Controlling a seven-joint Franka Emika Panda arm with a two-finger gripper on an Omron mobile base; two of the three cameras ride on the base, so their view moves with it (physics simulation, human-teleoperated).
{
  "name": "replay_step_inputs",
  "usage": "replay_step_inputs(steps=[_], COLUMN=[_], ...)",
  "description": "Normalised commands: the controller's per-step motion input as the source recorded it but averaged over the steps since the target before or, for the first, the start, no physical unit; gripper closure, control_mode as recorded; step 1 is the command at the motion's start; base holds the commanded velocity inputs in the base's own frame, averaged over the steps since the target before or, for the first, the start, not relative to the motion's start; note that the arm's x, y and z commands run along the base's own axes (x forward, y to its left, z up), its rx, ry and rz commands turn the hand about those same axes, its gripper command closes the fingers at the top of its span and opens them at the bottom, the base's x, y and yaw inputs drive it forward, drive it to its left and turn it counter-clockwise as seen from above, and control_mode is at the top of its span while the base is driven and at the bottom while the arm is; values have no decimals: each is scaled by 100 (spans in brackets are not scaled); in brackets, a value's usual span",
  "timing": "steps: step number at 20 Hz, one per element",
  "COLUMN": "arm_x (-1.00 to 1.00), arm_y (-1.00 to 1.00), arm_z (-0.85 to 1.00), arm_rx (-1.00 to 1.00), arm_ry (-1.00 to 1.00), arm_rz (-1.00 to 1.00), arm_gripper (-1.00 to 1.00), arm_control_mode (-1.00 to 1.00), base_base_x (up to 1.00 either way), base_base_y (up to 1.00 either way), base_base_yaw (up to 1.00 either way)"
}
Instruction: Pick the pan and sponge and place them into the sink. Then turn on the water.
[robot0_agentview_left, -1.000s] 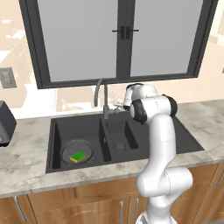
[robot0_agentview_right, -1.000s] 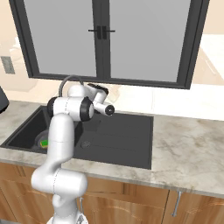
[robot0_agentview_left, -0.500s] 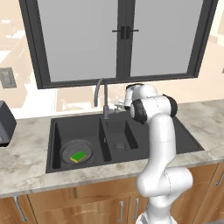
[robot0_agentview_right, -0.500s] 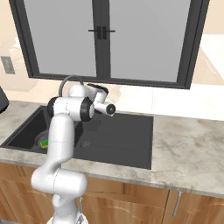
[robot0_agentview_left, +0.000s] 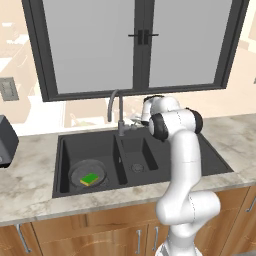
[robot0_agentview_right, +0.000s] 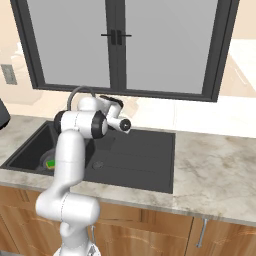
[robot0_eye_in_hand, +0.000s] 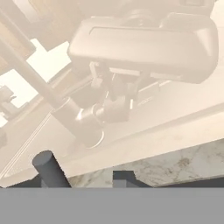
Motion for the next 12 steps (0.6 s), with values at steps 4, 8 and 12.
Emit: replay_step_inputs(steps=[4, 8, 12], arm_x=[5, 0, 0], arm_y=[-12, -38, -32], arm_z=[-53, -54, -28], arm_rx=[0, 1, 3], arm_ry=[-8, -4, -2], arm_rz=[-2, -2, -1], arm_gripper=[100, 100, 100], arm_control_mode=[-100, -100, -100], base_base_x=[0, 0, 0], base_base_y=[0, 0, 0], base_base_yaw=[0, 0, 0])
